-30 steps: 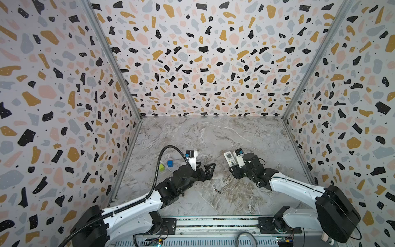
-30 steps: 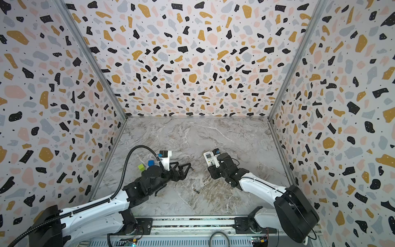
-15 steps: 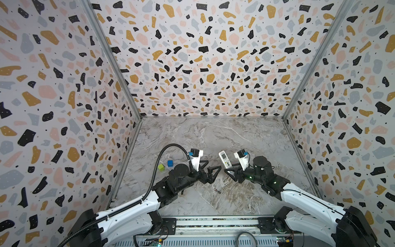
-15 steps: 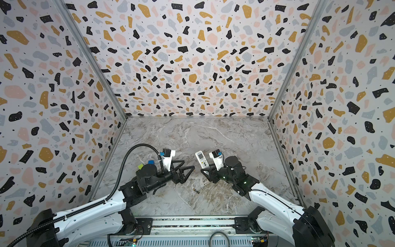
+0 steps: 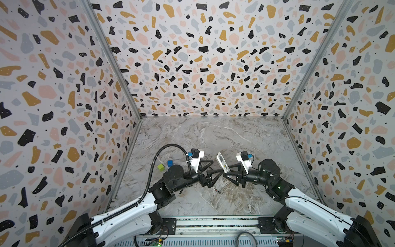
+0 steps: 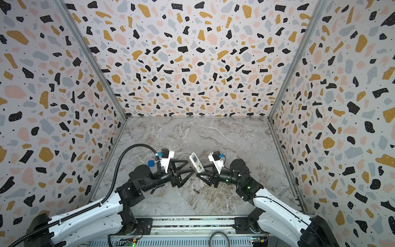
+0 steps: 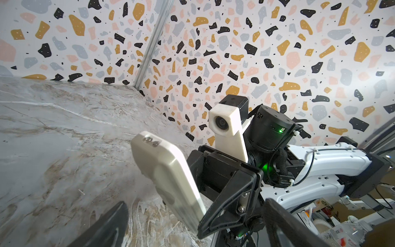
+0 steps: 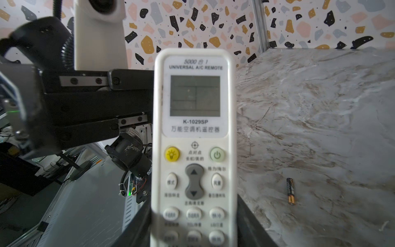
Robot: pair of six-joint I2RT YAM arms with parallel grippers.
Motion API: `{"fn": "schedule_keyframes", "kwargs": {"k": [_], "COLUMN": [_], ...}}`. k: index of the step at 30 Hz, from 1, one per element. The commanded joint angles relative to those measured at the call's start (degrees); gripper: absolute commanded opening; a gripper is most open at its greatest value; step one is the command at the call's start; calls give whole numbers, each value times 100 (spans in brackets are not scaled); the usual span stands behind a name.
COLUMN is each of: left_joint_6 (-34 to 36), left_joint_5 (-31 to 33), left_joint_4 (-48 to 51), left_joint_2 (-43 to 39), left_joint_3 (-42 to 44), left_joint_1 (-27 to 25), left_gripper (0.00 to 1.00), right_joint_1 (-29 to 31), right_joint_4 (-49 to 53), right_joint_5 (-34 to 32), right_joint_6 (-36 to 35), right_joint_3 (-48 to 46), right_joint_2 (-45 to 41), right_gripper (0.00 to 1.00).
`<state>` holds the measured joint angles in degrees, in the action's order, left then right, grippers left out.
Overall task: Load the batteries into the remote control
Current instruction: 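Raise the remote upright toward the left gripper while the left gripper approaches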
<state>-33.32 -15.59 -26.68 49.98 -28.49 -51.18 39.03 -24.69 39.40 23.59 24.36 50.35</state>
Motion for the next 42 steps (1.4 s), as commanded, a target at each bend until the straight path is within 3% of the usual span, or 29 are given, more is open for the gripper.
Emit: {"fn": "schedule_keyframes", "kwargs": {"k": [1,8,17,33,42], "left_joint_6": [151,194,169,158,39], "left_joint_5": [-270,-630,-968,-1053,-1039], "left_joint_4": [-427,-709,-1013,-1164,-1330], "left_joint_2": [-50,48,306,317,312], "left_joint_3": [-174,-301,-445,-388,-335], "left_joint_1": [-17,-15,-16,-24,-24], "left_gripper": [100,100,91,54,20], "right_joint_1": [42,127,175,395,413], "right_joint_4": [-523,-532,-928,-1064,-1075], "right_joint_5": [470,766,1052,1132,1074], "right_joint_6": [86,79,300,324,315], "right_joint_3": [22,107,137,262,242], "right_joint_2": [-199,-195,-124,59,-16], "right_gripper": [0,0,0,0,0]}}
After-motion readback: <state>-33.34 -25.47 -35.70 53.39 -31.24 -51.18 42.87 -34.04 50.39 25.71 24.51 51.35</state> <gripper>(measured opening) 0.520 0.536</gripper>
